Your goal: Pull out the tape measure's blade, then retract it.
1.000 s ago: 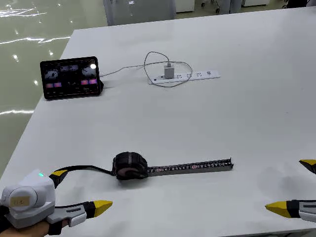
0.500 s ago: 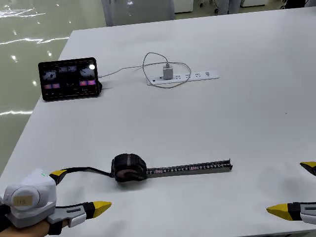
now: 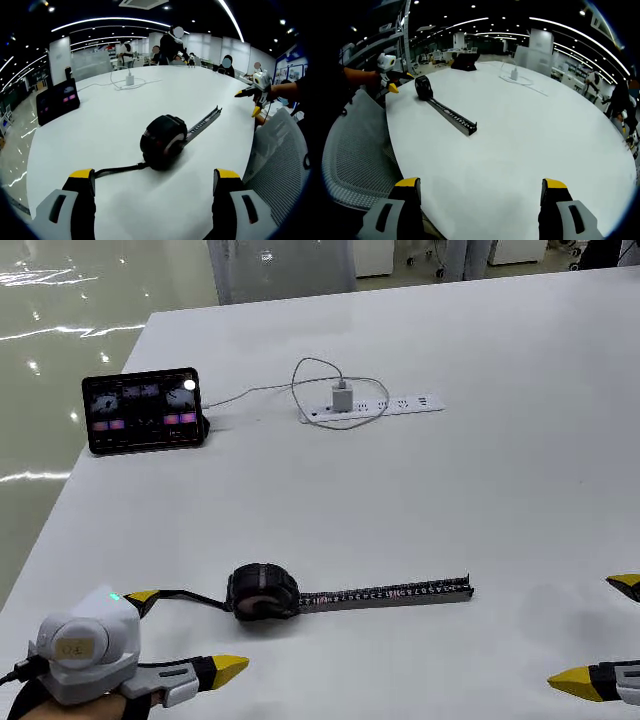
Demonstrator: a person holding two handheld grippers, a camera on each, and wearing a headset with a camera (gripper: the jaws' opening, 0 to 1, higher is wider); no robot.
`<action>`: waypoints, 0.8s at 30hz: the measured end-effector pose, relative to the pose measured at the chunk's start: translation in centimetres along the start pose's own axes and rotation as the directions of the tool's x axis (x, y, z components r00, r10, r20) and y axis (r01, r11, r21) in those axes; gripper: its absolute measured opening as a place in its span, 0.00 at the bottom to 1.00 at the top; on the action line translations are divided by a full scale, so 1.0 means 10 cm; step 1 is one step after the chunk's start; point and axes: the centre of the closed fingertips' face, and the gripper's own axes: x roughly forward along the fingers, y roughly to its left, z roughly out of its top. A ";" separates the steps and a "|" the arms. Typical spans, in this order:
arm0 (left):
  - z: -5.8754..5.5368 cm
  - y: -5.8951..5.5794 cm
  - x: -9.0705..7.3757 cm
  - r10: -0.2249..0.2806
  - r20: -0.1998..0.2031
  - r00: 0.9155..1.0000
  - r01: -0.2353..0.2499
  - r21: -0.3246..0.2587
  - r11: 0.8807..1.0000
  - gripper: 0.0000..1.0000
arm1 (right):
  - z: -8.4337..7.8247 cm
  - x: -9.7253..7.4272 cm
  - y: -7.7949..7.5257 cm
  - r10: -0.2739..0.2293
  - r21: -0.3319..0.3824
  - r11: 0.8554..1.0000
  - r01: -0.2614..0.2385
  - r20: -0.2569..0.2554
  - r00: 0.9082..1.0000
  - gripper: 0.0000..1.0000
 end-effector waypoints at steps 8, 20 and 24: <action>0.14 -0.17 0.12 -0.023 -0.003 1.000 0.023 0.011 1.000 0.99 | 0.08 0.05 -0.02 0.045 -0.083 0.995 -0.048 -0.040 0.998 0.99; 0.38 -0.31 0.31 -0.011 0.033 0.999 0.015 -0.104 0.994 0.99 | 0.22 0.15 0.01 0.131 -0.222 0.963 -0.154 -0.115 0.985 0.99; 0.41 -0.34 0.35 -0.003 0.036 0.999 0.008 -0.128 0.992 0.99 | 0.28 0.18 0.02 0.142 -0.247 0.954 -0.170 -0.126 0.982 0.99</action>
